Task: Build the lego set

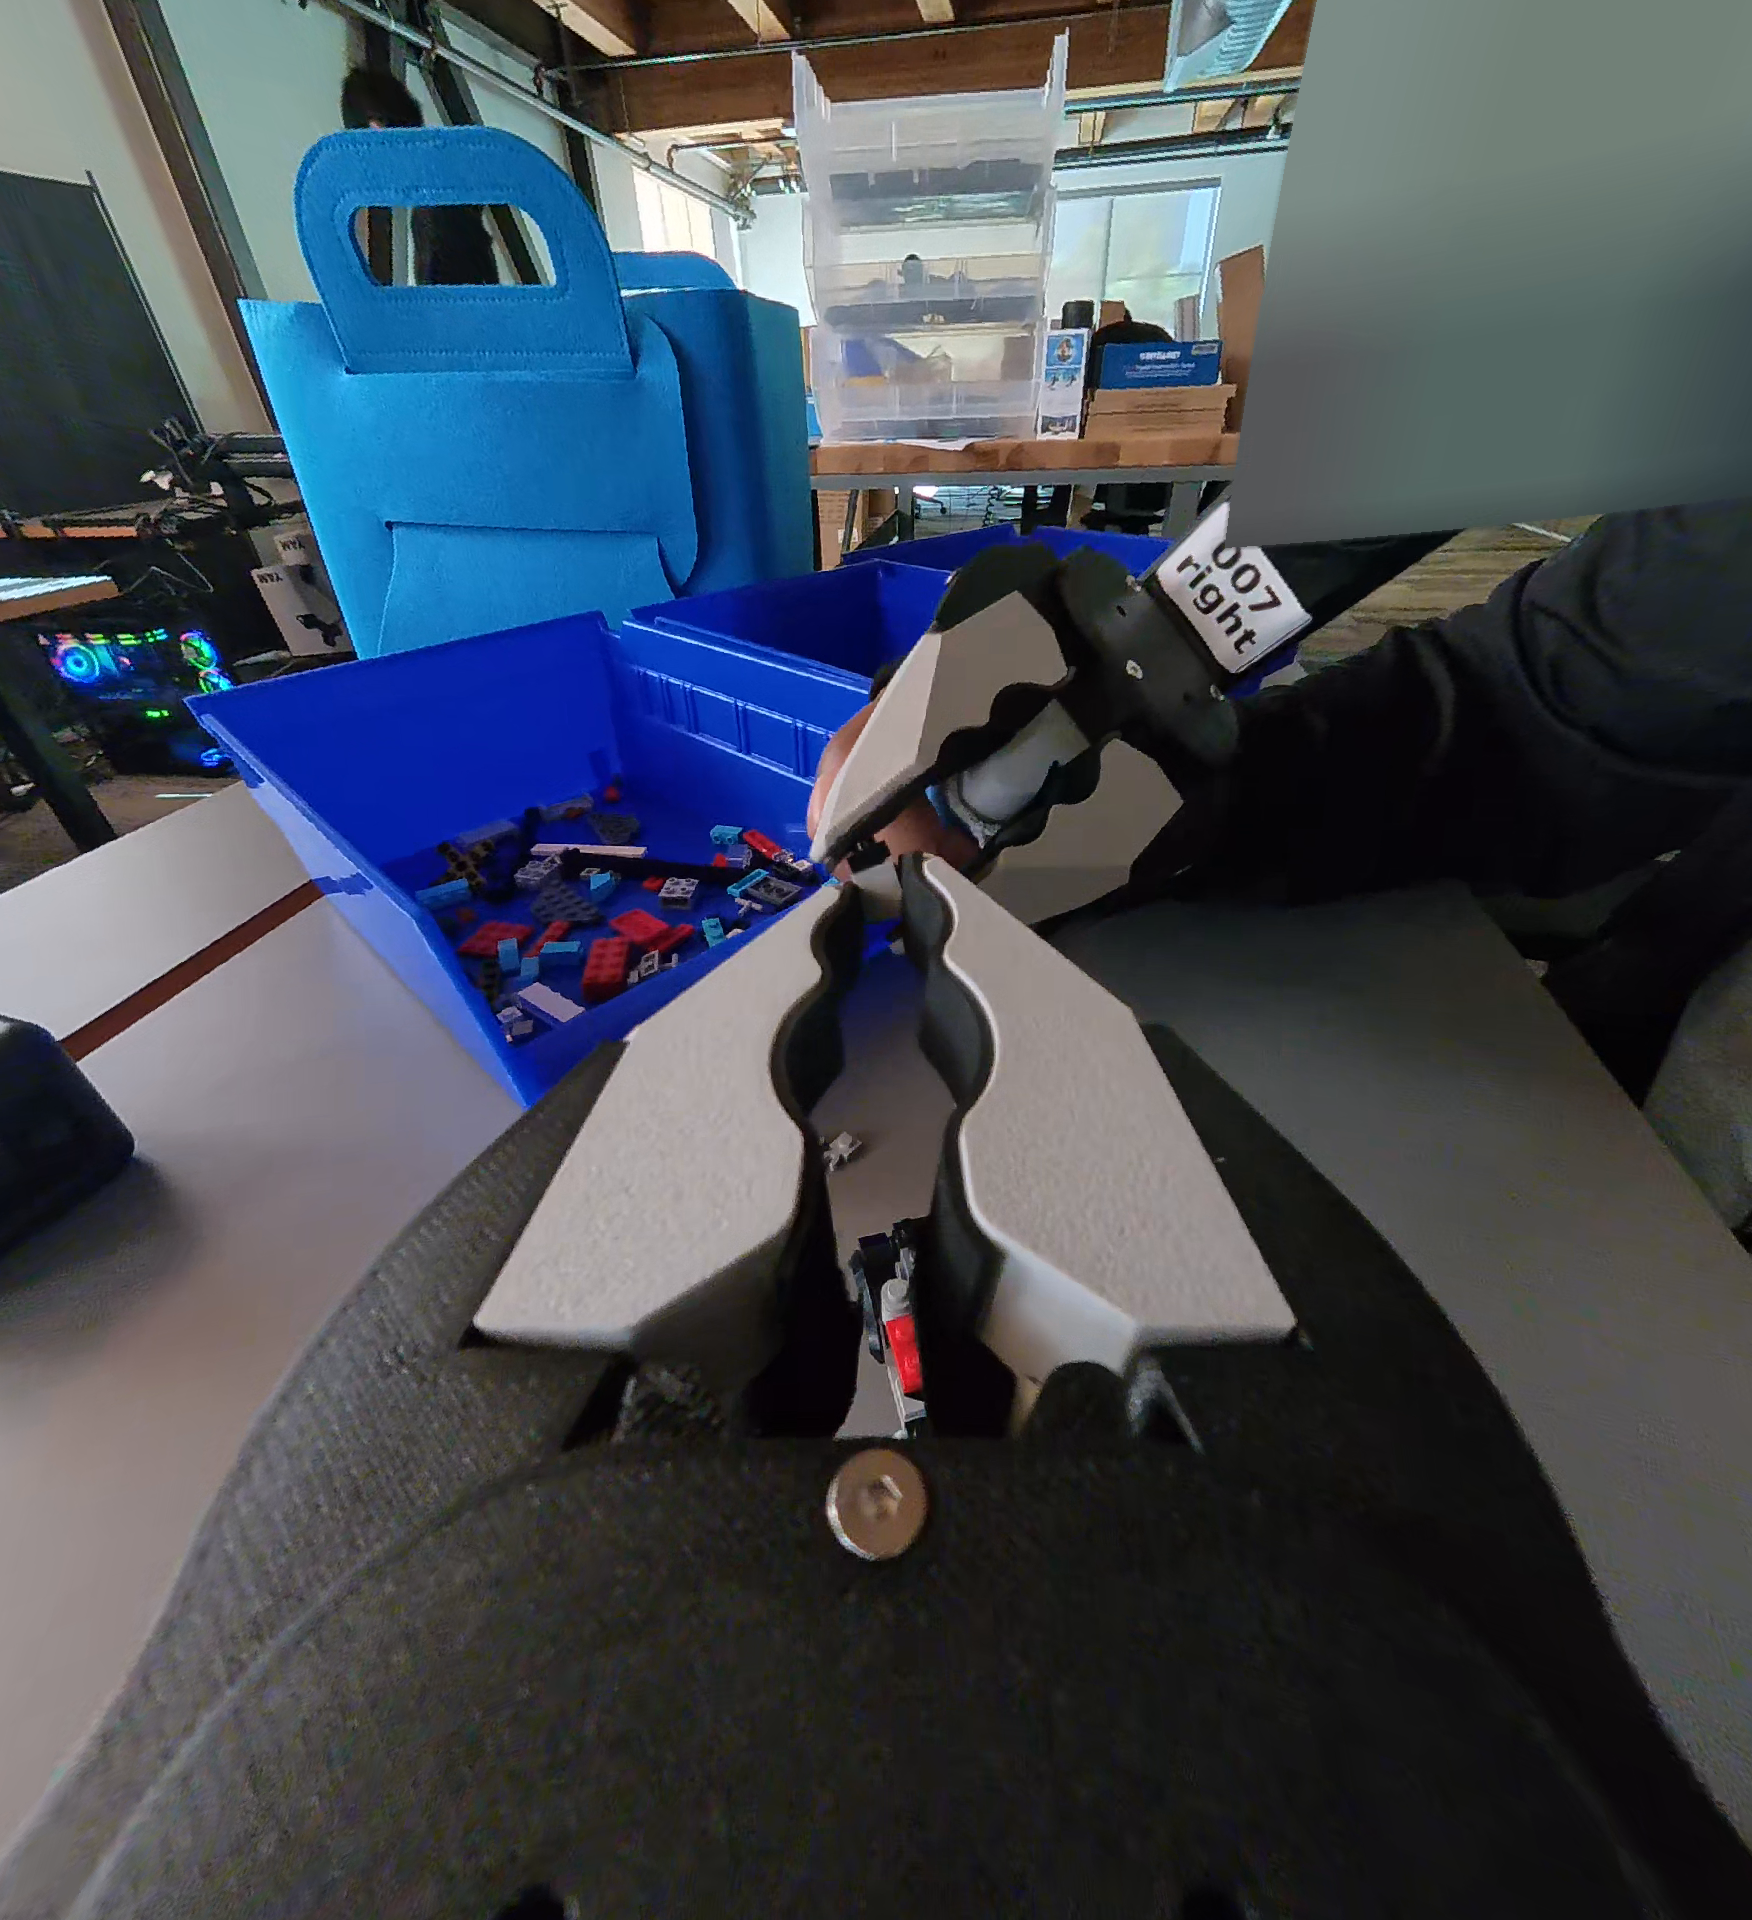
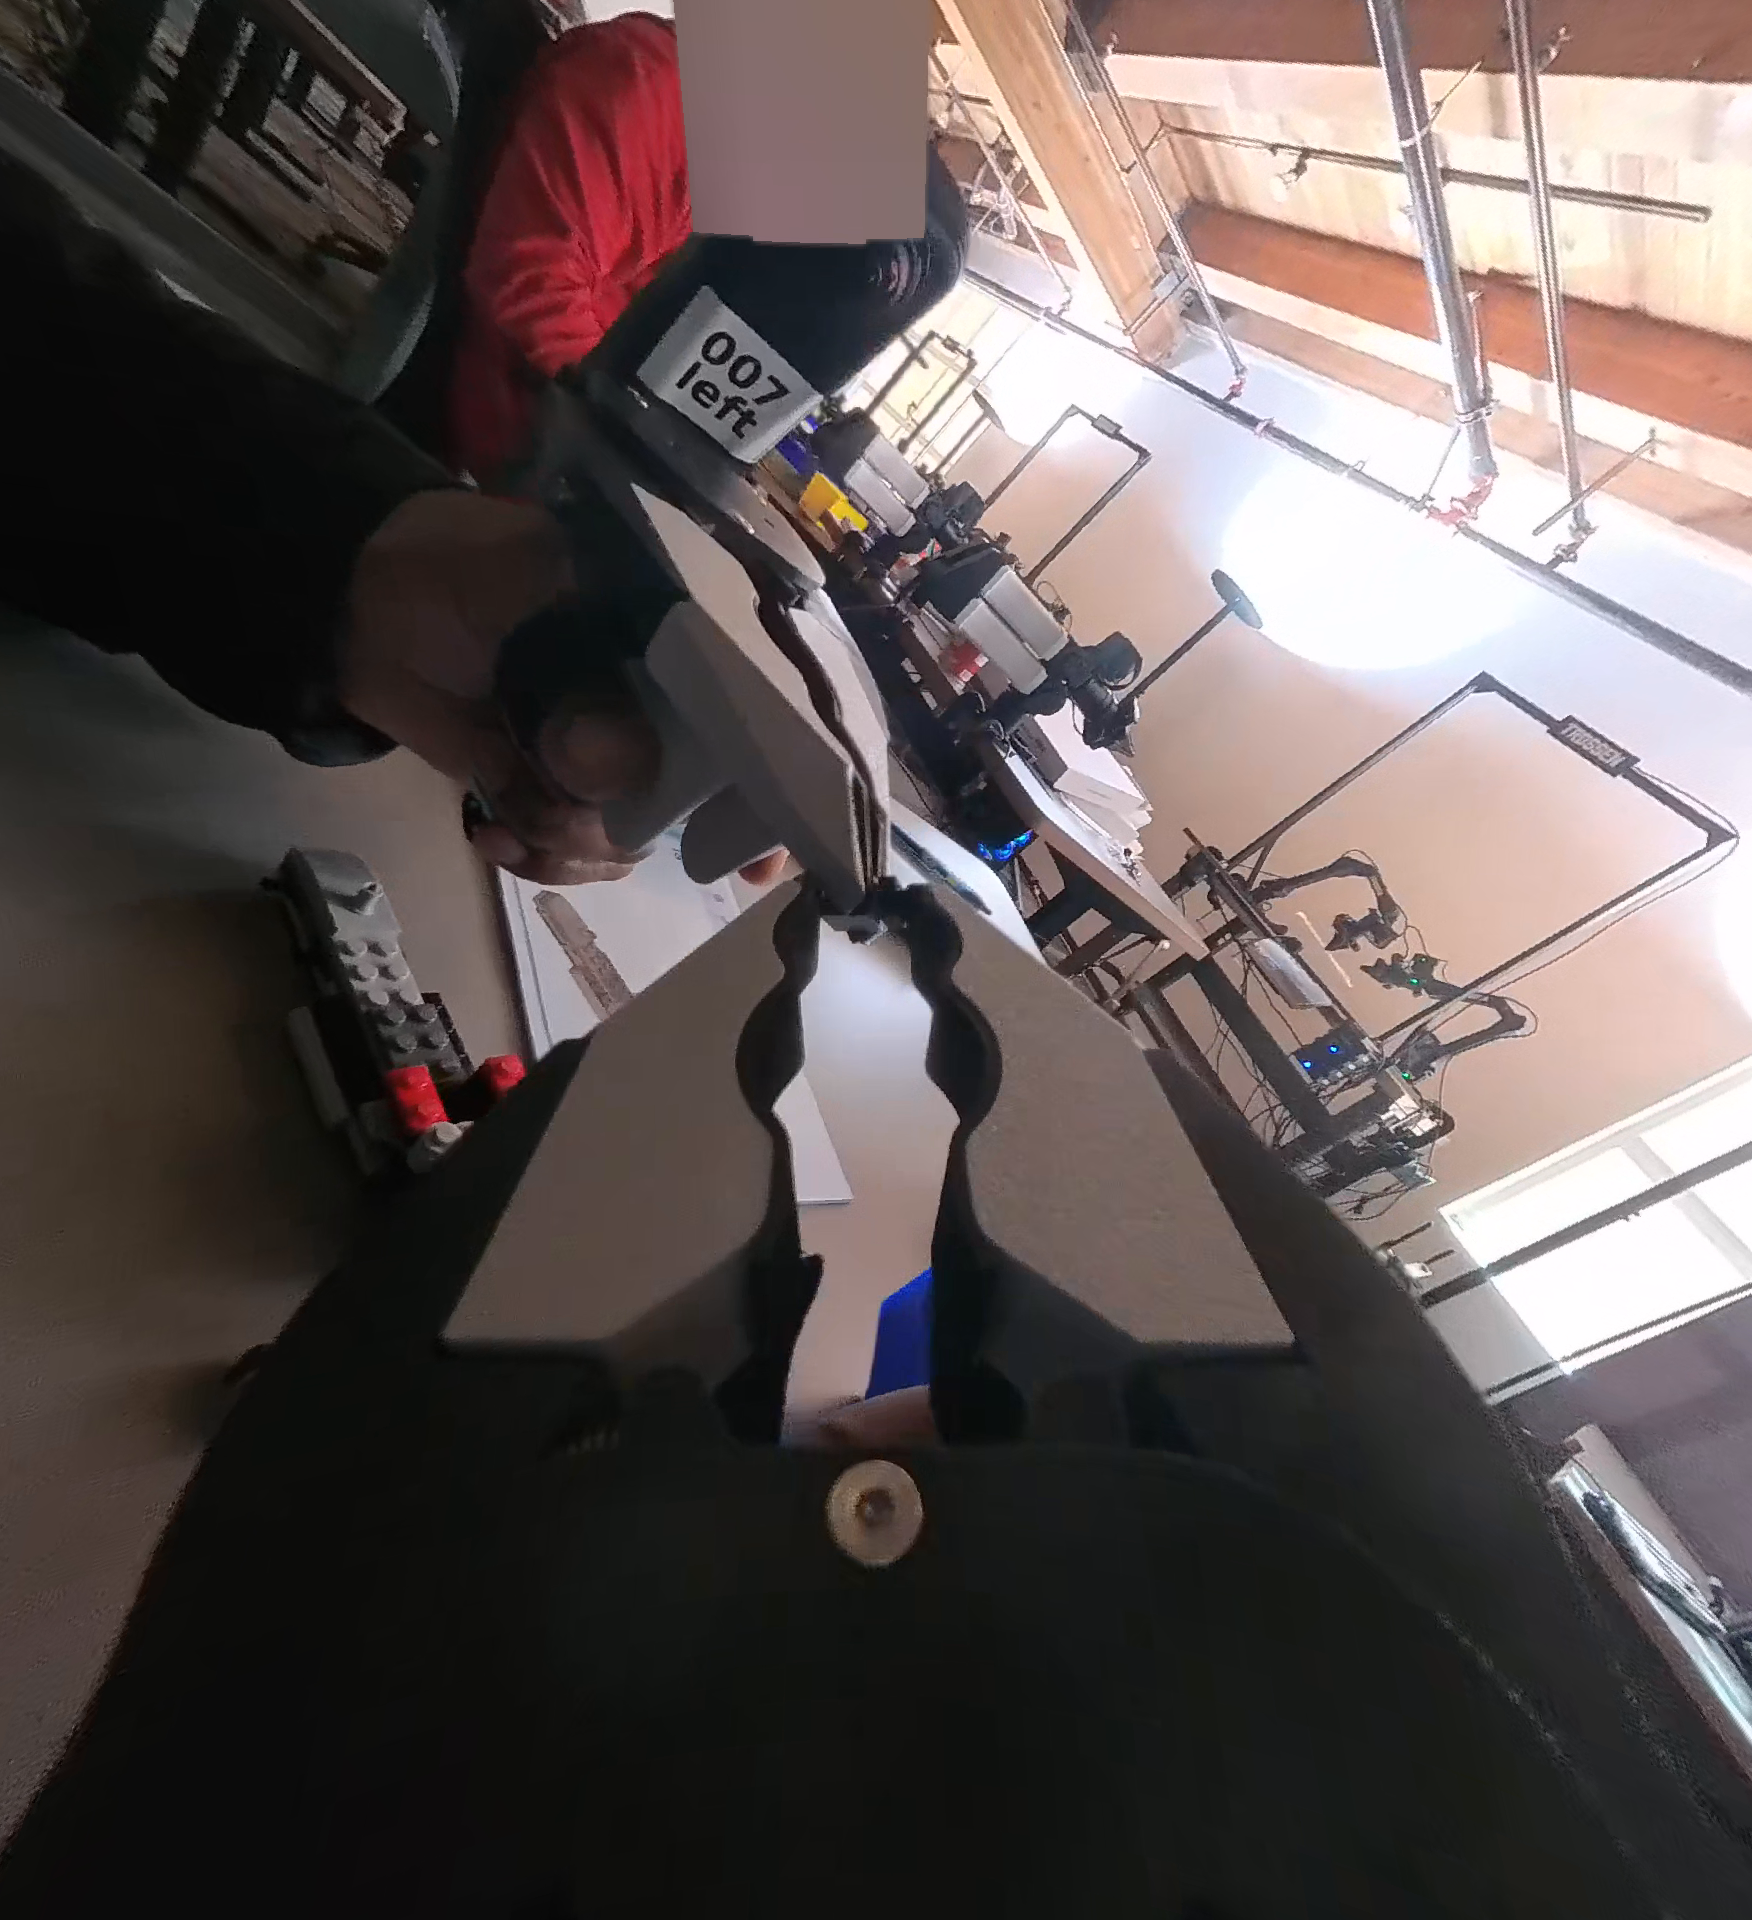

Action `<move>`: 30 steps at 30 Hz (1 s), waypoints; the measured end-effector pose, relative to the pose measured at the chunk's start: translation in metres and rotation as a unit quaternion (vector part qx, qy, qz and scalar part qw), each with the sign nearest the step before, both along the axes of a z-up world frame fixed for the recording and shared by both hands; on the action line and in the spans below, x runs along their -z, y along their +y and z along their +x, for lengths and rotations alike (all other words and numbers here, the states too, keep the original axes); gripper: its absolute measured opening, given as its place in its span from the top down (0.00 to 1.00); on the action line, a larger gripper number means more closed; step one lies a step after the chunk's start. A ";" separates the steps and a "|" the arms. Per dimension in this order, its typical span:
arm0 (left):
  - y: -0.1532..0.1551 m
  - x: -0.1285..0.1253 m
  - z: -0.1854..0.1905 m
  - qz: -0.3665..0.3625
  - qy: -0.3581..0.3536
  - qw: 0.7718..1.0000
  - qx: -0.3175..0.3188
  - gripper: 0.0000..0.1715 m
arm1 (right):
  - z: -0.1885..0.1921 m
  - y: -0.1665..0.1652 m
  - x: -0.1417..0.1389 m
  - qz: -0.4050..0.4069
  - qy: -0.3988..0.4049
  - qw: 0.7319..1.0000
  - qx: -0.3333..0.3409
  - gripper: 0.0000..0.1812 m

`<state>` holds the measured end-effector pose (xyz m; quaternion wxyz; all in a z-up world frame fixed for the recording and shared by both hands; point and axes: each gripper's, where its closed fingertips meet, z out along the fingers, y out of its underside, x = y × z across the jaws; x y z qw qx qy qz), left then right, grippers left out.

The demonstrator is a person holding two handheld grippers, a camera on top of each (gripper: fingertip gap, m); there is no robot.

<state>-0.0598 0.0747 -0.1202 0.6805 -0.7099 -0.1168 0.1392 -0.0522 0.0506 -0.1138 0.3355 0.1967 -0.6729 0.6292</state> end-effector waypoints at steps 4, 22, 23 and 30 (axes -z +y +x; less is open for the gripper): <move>0.000 0.000 -0.001 0.005 -0.008 1.000 -0.002 0.96 | -0.002 0.000 0.000 -0.001 0.018 1.000 0.010 0.91; 0.002 -0.009 -0.006 0.095 -0.086 0.992 0.002 0.95 | -0.010 0.001 -0.011 -0.040 0.096 0.991 0.082 0.90; 0.002 -0.010 -0.006 0.099 -0.090 0.991 0.005 0.96 | -0.010 0.001 -0.011 -0.041 0.092 0.992 0.080 0.90; 0.003 -0.011 -0.004 0.123 -0.134 0.983 0.034 0.95 | -0.008 0.002 -0.012 -0.037 0.076 0.994 0.064 0.91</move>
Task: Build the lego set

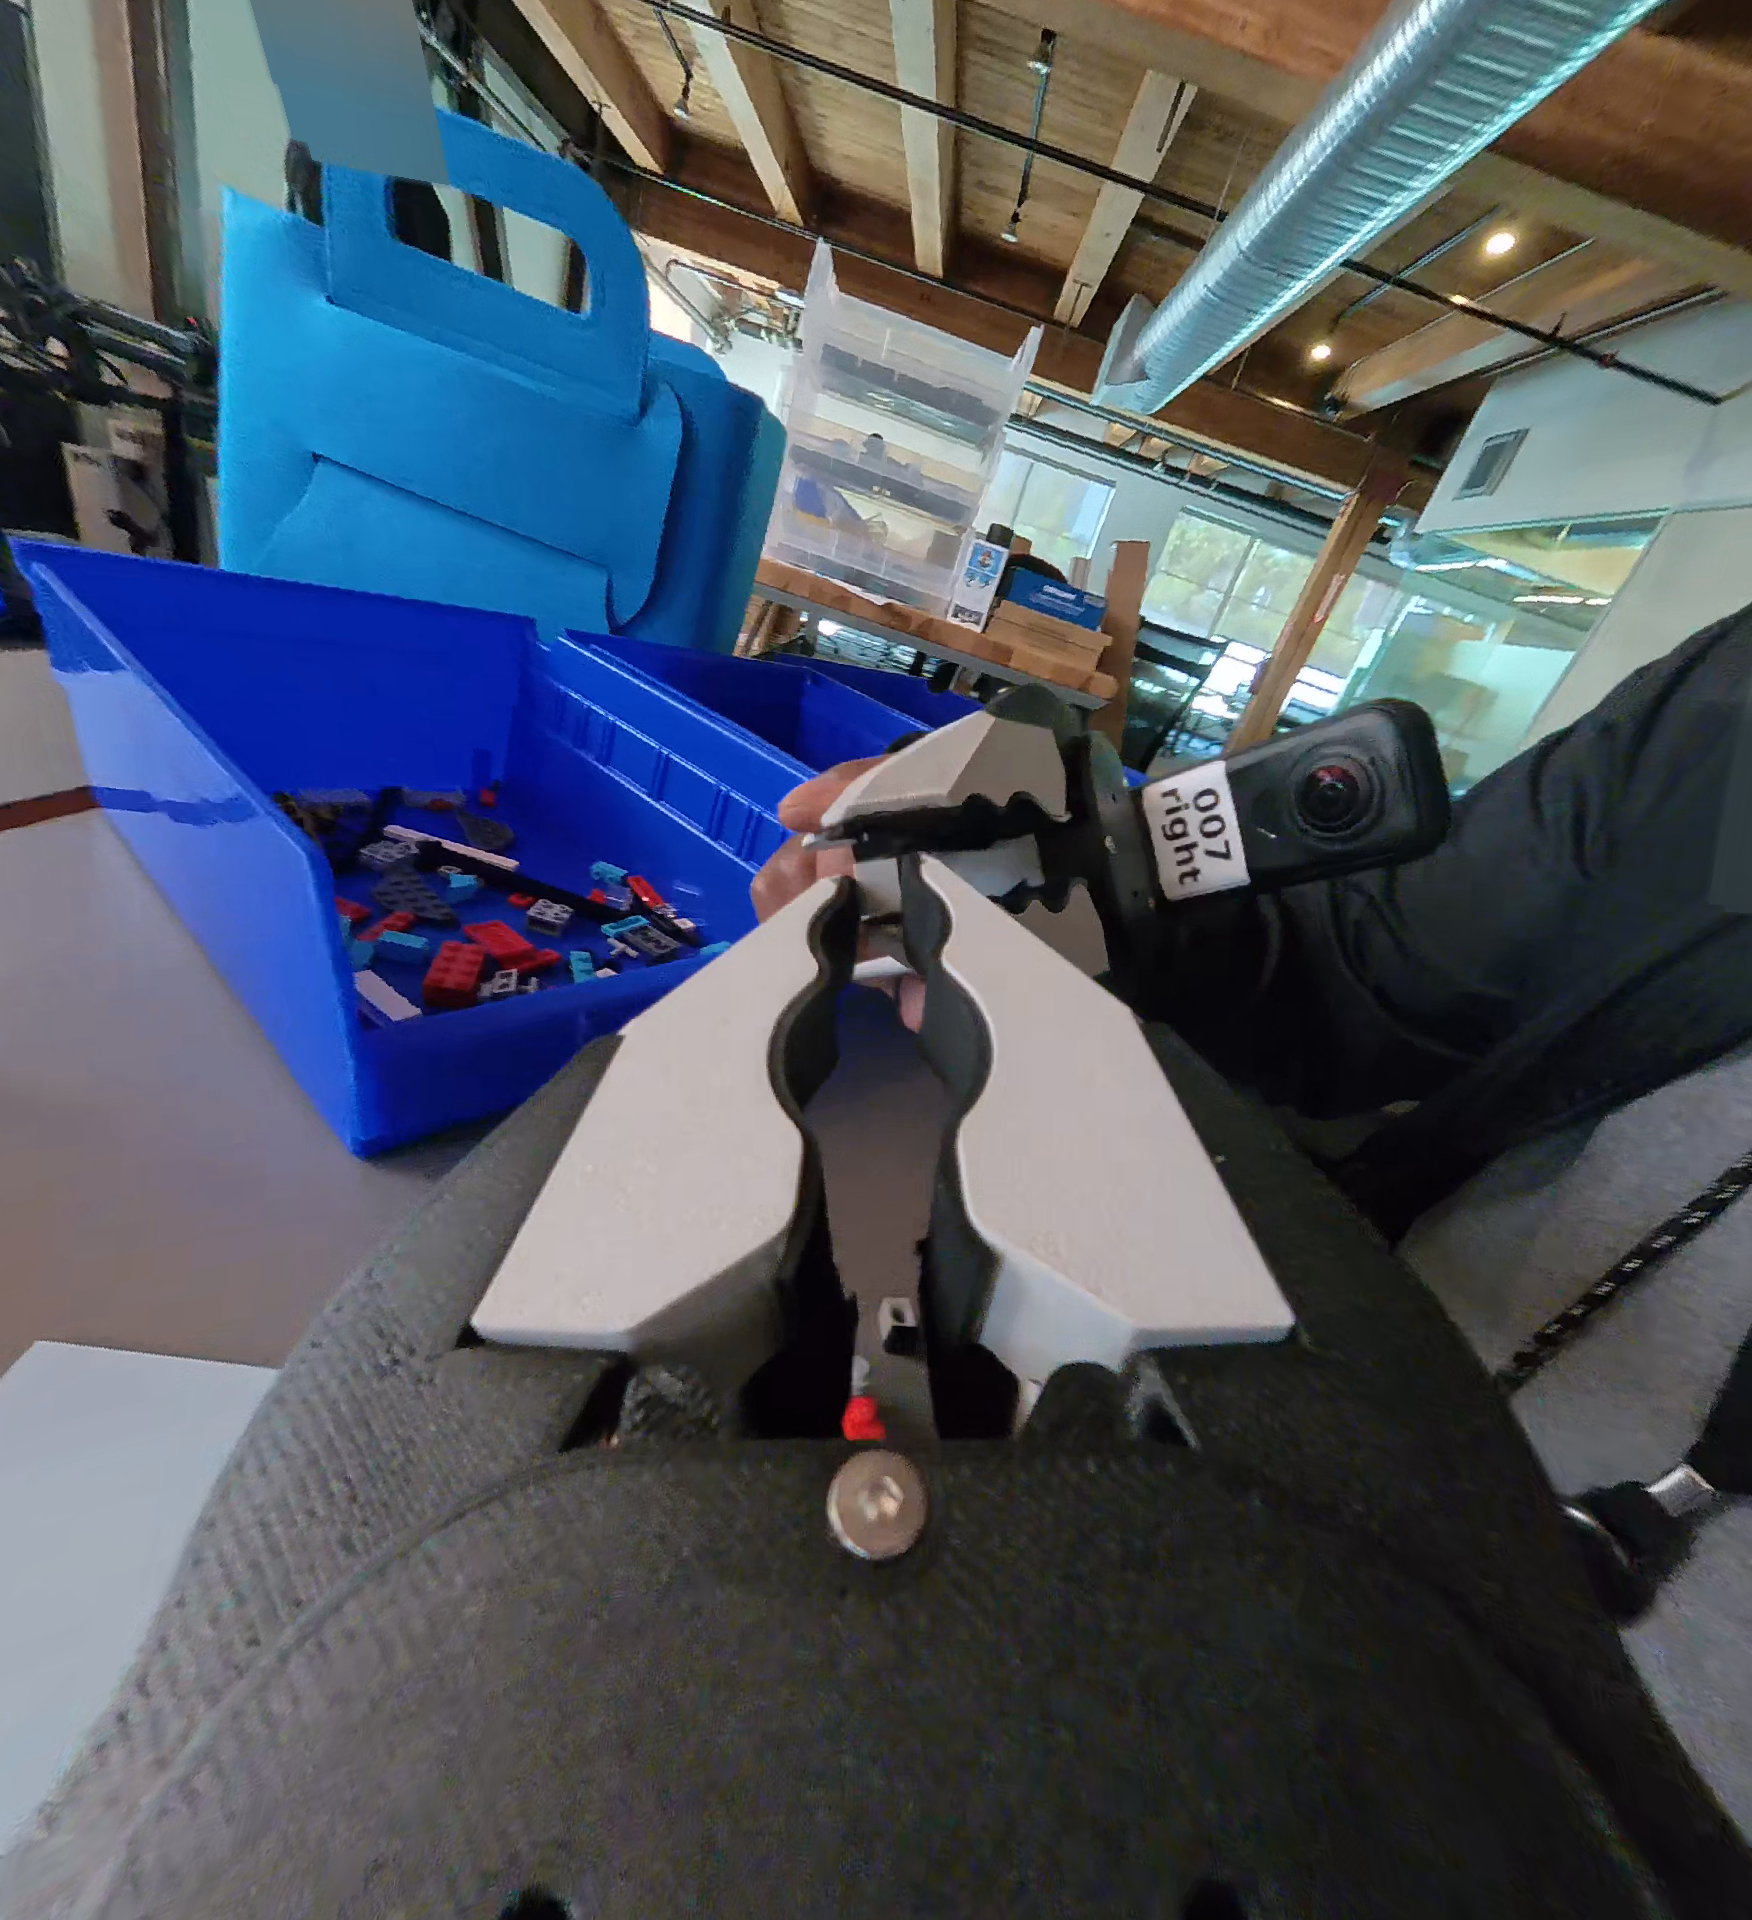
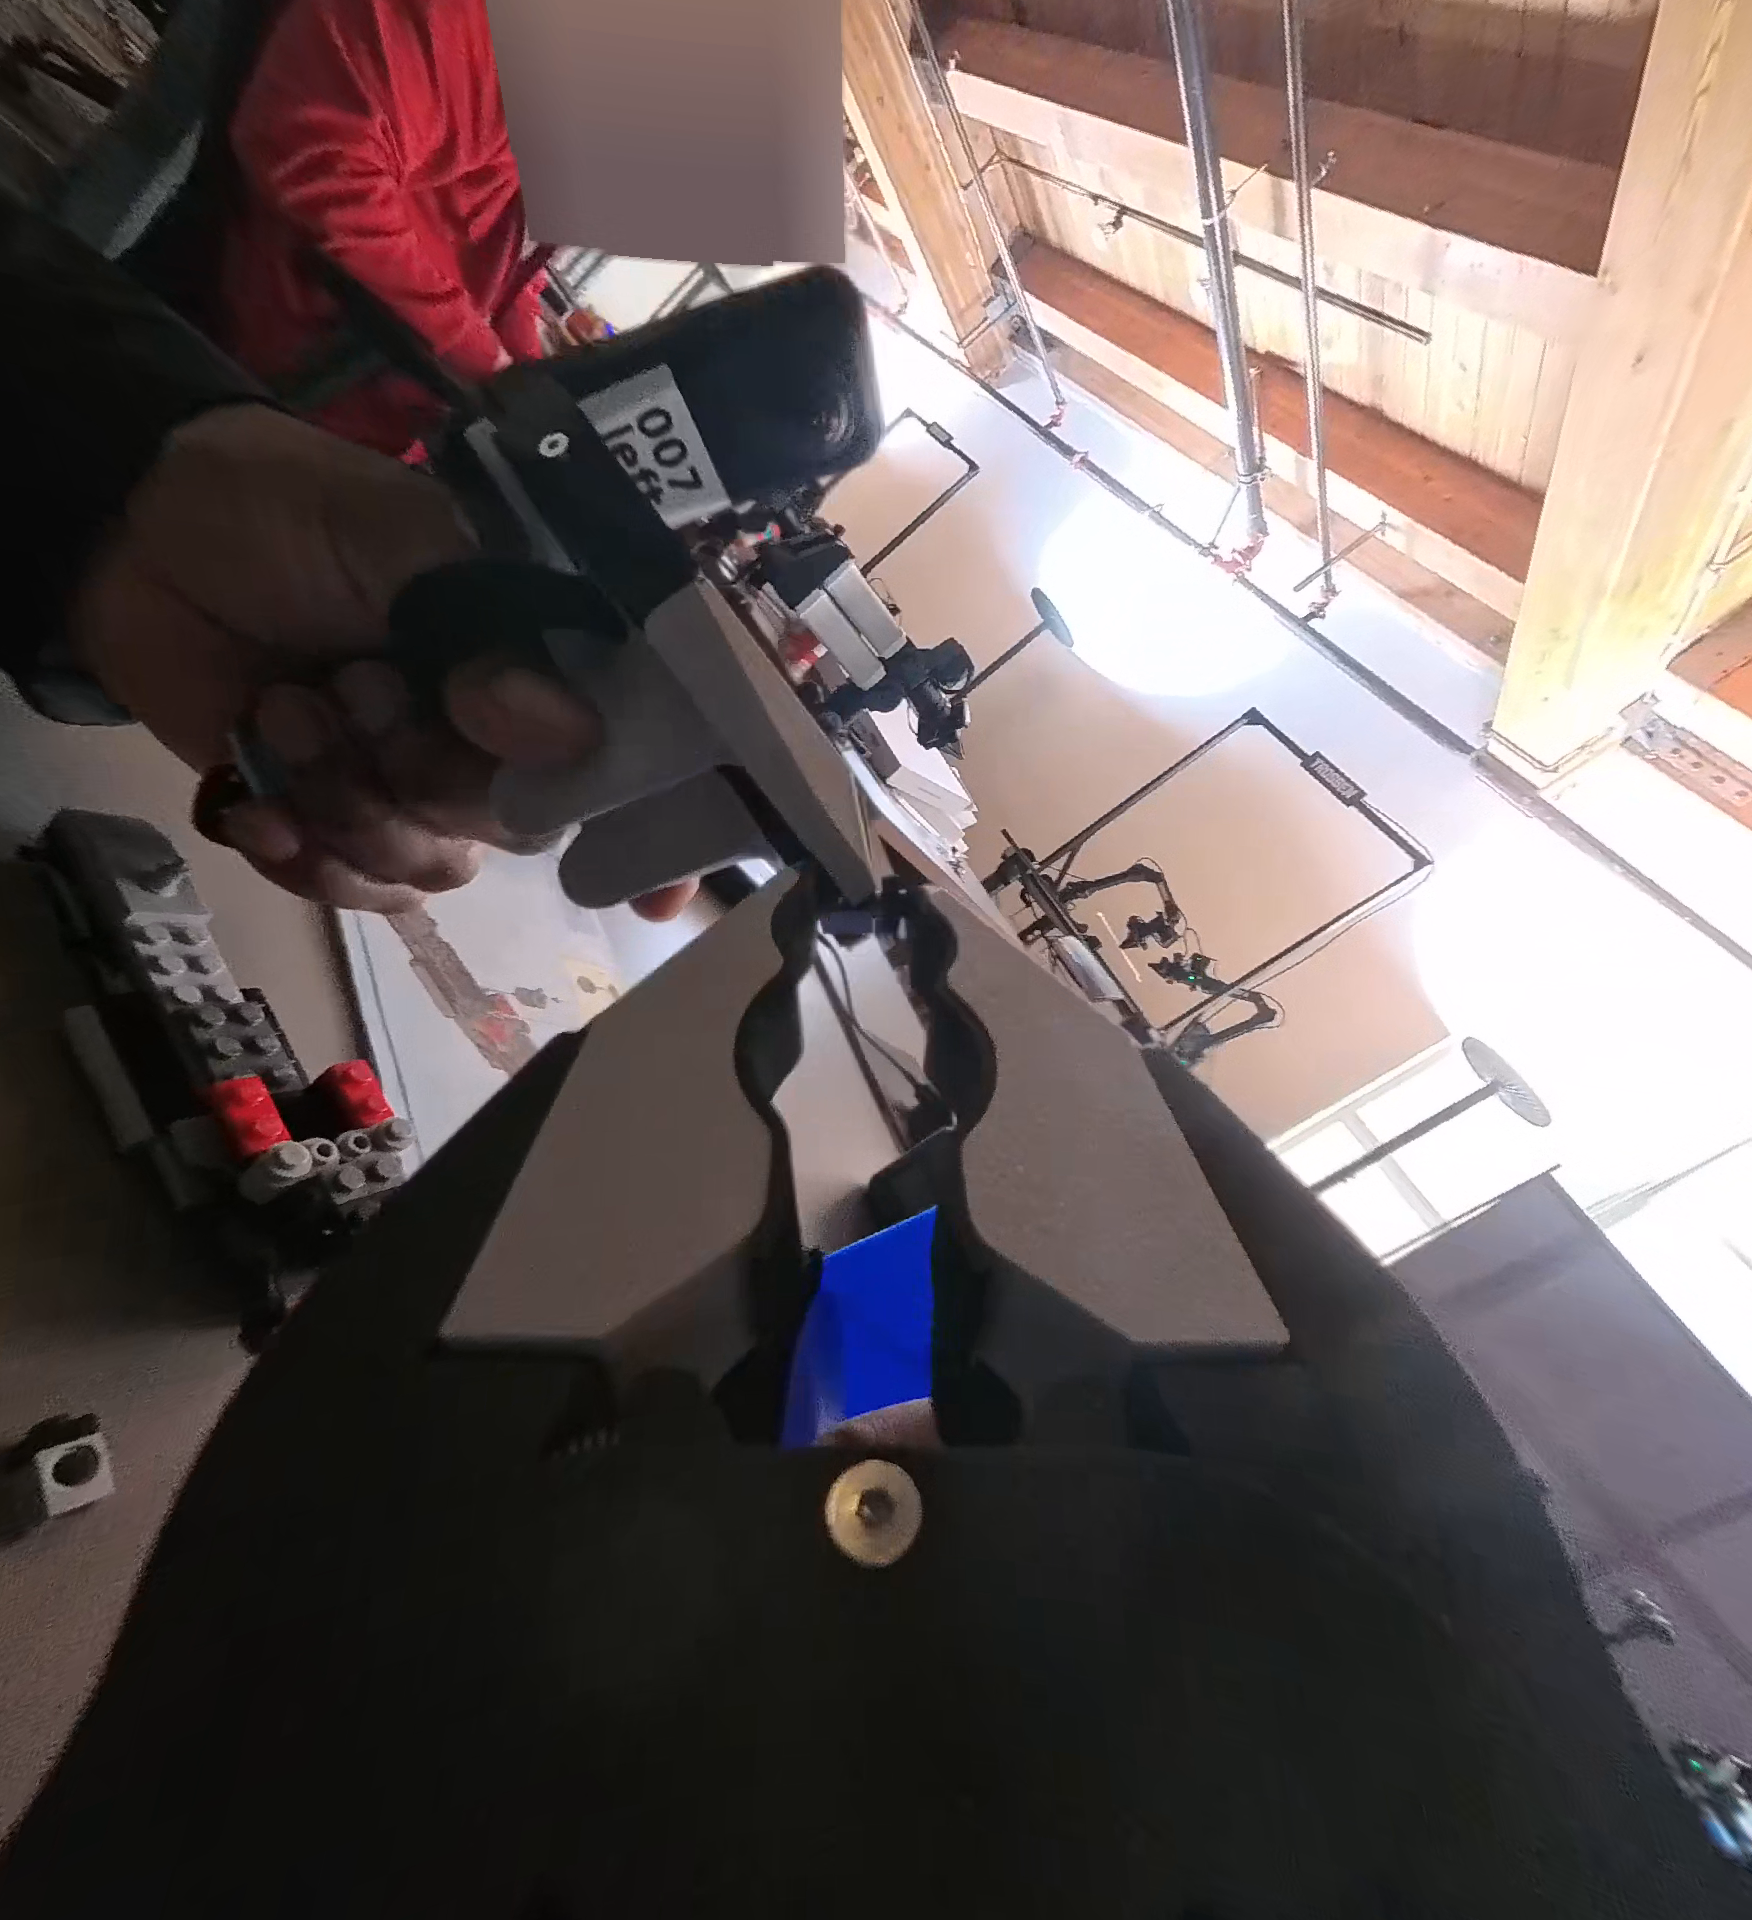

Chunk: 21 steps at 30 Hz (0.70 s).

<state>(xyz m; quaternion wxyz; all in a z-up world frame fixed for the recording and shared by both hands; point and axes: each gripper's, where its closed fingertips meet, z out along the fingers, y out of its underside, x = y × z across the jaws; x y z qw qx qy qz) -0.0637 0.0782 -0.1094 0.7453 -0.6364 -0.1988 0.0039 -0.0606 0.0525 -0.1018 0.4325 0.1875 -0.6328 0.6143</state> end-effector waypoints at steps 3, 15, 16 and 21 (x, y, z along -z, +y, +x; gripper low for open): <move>0.001 0.001 0.003 0.007 -0.017 1.000 0.025 0.95 | 0.002 0.000 0.001 0.010 -0.026 0.999 -0.022 0.90; -0.001 0.006 0.011 0.010 -0.074 0.993 0.091 0.94 | 0.008 0.000 0.008 0.051 -0.061 0.995 -0.058 0.90; -0.001 0.007 0.011 0.010 -0.081 0.992 0.094 0.94 | 0.008 0.000 0.009 0.055 -0.055 0.995 -0.055 0.90; -0.001 0.009 0.012 0.014 -0.099 0.990 0.103 0.95 | 0.009 -0.001 0.010 0.066 -0.047 0.995 -0.054 0.90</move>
